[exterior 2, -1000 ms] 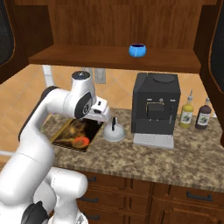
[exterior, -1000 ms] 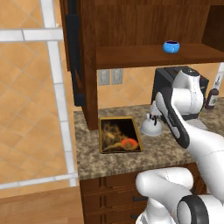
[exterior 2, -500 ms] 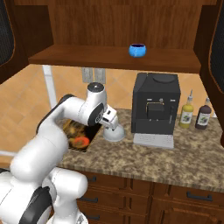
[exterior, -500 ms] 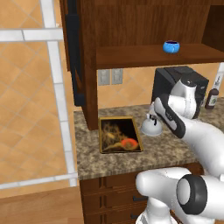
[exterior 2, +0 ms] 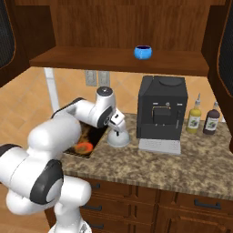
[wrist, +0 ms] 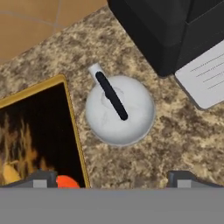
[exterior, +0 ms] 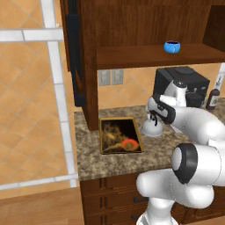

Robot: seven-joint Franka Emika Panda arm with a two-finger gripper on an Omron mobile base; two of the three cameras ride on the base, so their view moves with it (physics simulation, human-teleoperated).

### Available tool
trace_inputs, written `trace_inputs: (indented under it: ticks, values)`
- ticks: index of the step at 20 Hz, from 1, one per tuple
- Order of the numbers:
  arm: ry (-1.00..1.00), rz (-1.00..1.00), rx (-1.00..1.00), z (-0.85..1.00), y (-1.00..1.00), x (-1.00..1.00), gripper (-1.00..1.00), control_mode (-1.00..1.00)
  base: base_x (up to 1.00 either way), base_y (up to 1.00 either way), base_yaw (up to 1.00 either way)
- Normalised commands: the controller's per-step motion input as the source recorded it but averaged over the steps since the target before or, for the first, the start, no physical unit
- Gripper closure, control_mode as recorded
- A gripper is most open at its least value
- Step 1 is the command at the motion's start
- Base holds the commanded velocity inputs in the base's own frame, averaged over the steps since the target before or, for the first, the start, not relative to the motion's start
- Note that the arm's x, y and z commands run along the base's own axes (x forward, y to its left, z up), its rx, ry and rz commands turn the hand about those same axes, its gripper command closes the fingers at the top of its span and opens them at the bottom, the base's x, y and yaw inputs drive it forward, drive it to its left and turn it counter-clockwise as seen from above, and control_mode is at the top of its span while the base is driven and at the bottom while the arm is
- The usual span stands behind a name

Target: Pick the kettle from the counter and place it on the tray. Then pick the mug from the cabinet and place it on the tray. Then close the cabinet doors.

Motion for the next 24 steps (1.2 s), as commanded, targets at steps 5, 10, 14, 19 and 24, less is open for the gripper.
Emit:
trace_inputs:
  ticks: [5, 10, 14, 19, 24]
  values:
    - [0.0, -0.1, 0.0, -0.22, -0.17, 0.41, -1.0, -1.0, 0.0, 0.0, 0.0]
    - [0.0, -0.02, 0.0, -0.3, -0.02, 0.26, -1.0, -1.0, 0.0, 0.0, 0.0]
    - [0.0, -0.01, 0.0, -0.21, -0.07, 0.24, -1.0, -1.0, 0.0, 0.0, 0.0]
    - [0.0, 0.0, 0.0, -0.23, -0.08, 0.15, -1.0, -1.0, 0.0, 0.0, 0.0]
    - [0.0, 0.0, 0.0, -0.15, -0.01, 0.19, -1.0, -1.0, 0.0, 0.0, 0.0]
